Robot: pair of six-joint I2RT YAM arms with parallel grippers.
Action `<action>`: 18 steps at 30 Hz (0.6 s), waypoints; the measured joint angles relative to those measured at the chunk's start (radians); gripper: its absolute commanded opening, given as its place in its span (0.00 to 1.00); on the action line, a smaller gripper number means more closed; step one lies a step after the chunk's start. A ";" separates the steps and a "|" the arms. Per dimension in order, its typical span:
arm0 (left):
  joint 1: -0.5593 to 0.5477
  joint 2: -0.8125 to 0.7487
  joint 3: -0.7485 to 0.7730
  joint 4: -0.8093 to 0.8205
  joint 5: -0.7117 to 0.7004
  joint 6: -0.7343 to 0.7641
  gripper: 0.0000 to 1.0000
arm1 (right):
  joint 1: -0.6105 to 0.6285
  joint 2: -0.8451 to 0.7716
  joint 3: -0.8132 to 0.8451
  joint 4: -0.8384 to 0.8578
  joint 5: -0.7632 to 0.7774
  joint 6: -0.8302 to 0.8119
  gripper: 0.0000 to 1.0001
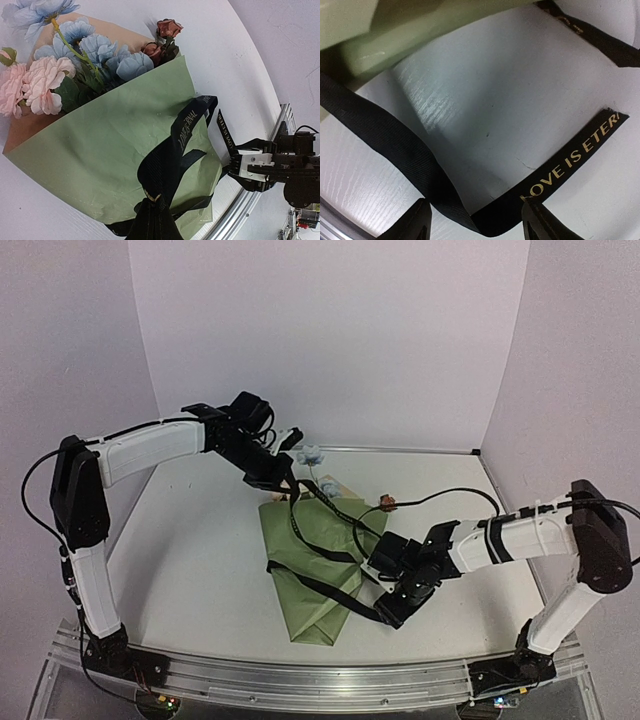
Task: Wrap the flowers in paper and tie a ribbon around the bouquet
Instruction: Cross the ribbon over the folded bouquet.
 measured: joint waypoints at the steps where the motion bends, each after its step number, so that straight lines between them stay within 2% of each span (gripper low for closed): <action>1: 0.002 0.000 0.000 -0.001 0.001 0.000 0.00 | 0.000 0.007 0.000 0.000 -0.004 0.000 0.63; 4: 0.007 0.000 0.000 -0.008 0.010 0.000 0.00 | 0.000 0.009 0.000 0.002 -0.008 0.001 0.57; 11: 0.017 0.000 0.000 -0.018 0.046 -0.001 0.00 | 0.000 0.009 -0.030 0.013 -0.021 0.029 0.13; 13: 0.021 0.000 0.000 -0.024 0.061 -0.002 0.00 | 0.000 0.008 -0.042 0.015 -0.024 0.043 0.03; 14: 0.025 0.000 0.000 -0.026 0.070 -0.004 0.00 | 0.000 0.005 -0.045 0.017 -0.023 0.046 0.00; 18: 0.037 0.000 0.000 -0.040 0.107 -0.008 0.00 | 0.000 -0.019 -0.046 -0.020 0.018 0.062 0.00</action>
